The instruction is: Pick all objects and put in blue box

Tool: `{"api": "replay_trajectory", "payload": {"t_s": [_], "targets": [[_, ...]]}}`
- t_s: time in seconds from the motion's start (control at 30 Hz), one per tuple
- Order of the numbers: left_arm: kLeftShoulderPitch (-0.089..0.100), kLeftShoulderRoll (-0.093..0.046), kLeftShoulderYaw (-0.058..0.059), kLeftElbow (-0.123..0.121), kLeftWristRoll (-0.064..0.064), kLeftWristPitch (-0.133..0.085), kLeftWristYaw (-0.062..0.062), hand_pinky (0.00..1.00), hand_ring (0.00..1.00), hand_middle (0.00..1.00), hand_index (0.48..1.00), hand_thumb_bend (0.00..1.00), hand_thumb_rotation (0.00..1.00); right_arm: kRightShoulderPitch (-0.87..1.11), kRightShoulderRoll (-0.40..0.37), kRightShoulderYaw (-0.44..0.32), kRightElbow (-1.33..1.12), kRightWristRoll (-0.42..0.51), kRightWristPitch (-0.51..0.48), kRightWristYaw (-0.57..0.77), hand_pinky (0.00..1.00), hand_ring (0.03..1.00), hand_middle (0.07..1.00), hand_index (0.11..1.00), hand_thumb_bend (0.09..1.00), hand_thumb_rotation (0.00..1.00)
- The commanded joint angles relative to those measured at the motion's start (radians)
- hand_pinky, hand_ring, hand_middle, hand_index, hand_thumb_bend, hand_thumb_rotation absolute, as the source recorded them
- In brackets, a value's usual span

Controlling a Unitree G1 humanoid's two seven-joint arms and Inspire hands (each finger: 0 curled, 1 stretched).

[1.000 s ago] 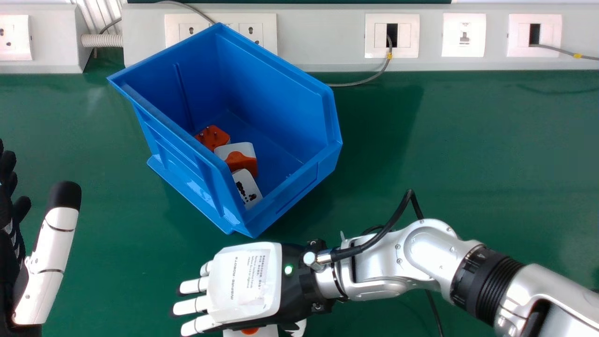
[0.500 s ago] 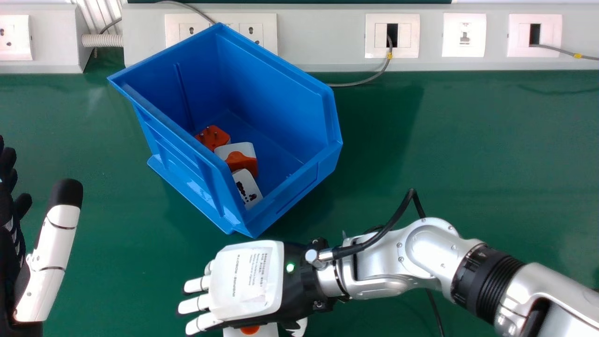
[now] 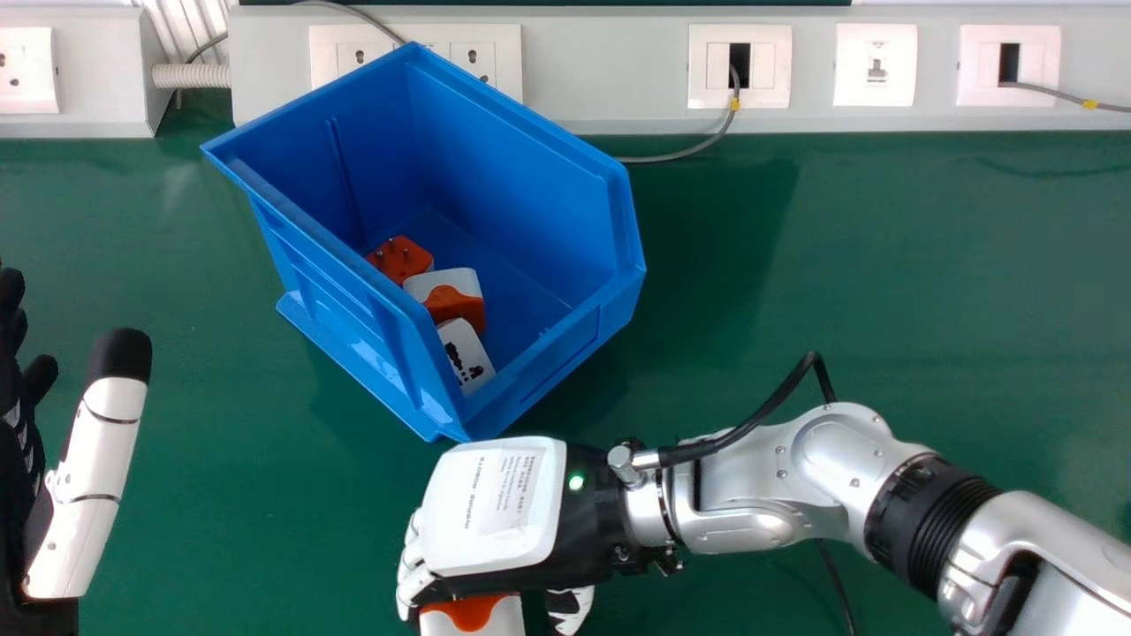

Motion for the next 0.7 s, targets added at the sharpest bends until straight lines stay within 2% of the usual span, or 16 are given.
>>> {"api": "replay_trajectory", "payload": {"t_s": [0.0, 0.17, 0.2, 0.27, 0.3, 0.33, 0.43, 0.6, 0.67], "targets": [[-0.005, 0.009, 0.009, -0.008, 0.012, -0.009, 0.007, 0.95, 1.00, 1.00, 1.000, 0.67, 0.85, 0.087, 0.009, 0.044, 0.016, -0.030, -0.029, 0.028, 0.58, 0.703, 0.700, 0.605, 0.555, 0.06], [-0.009, 0.012, 0.016, -0.004, 0.010, -0.010, 0.009, 0.95, 1.00, 1.00, 1.000, 0.67, 0.86, 0.101, 0.003, 0.032, -0.001, -0.038, -0.019, -0.007, 0.49, 0.611, 0.641, 0.579, 0.528, 0.04], [-0.009, 0.011, 0.016, -0.004, 0.010, -0.011, 0.009, 0.95, 1.00, 1.00, 1.000, 0.67, 0.86, 0.100, 0.000, 0.036, -0.007, -0.053, -0.016, -0.026, 0.41, 0.508, 0.606, 0.557, 0.529, 0.03], [-0.007, 0.010, 0.017, -0.004, 0.010, -0.012, 0.009, 0.95, 1.00, 1.00, 1.000, 0.67, 0.86, 0.094, 0.003, 0.042, 0.000, -0.061, -0.024, -0.035, 0.41, 0.508, 0.606, 0.557, 0.529, 0.03], [-0.006, 0.009, 0.017, -0.005, 0.010, -0.013, 0.009, 0.95, 1.00, 1.00, 1.000, 0.67, 0.86, 0.092, 0.006, 0.041, 0.004, -0.057, -0.028, -0.030, 0.34, 0.423, 0.564, 0.540, 0.528, 0.02], [-0.005, 0.008, 0.017, -0.005, 0.009, -0.013, 0.009, 0.95, 1.00, 1.00, 1.000, 0.67, 0.86, 0.091, 0.007, 0.040, 0.006, -0.056, -0.031, -0.030, 0.27, 0.349, 0.473, 0.526, 0.525, 0.04], [-0.003, 0.006, 0.016, -0.005, 0.009, -0.015, 0.010, 0.95, 1.00, 1.00, 1.000, 0.67, 0.86, 0.087, 0.009, 0.044, 0.011, -0.061, -0.037, -0.045, 0.15, 0.199, 0.285, 0.498, 0.520, 0.08], [-0.002, 0.008, 0.017, -0.002, 0.007, -0.021, 0.009, 0.95, 1.00, 1.00, 1.000, 0.68, 0.86, 0.081, 0.012, 0.051, 0.020, -0.069, -0.041, -0.065, 0.04, 0.080, 0.135, 0.476, 0.516, 0.11], [0.000, 0.009, 0.019, 0.000, 0.006, -0.023, 0.008, 0.95, 1.00, 1.00, 1.000, 0.68, 0.86, 0.079, 0.012, 0.058, 0.023, -0.082, -0.040, -0.096, 0.04, 0.071, 0.124, 0.475, 0.515, 0.11]]}}
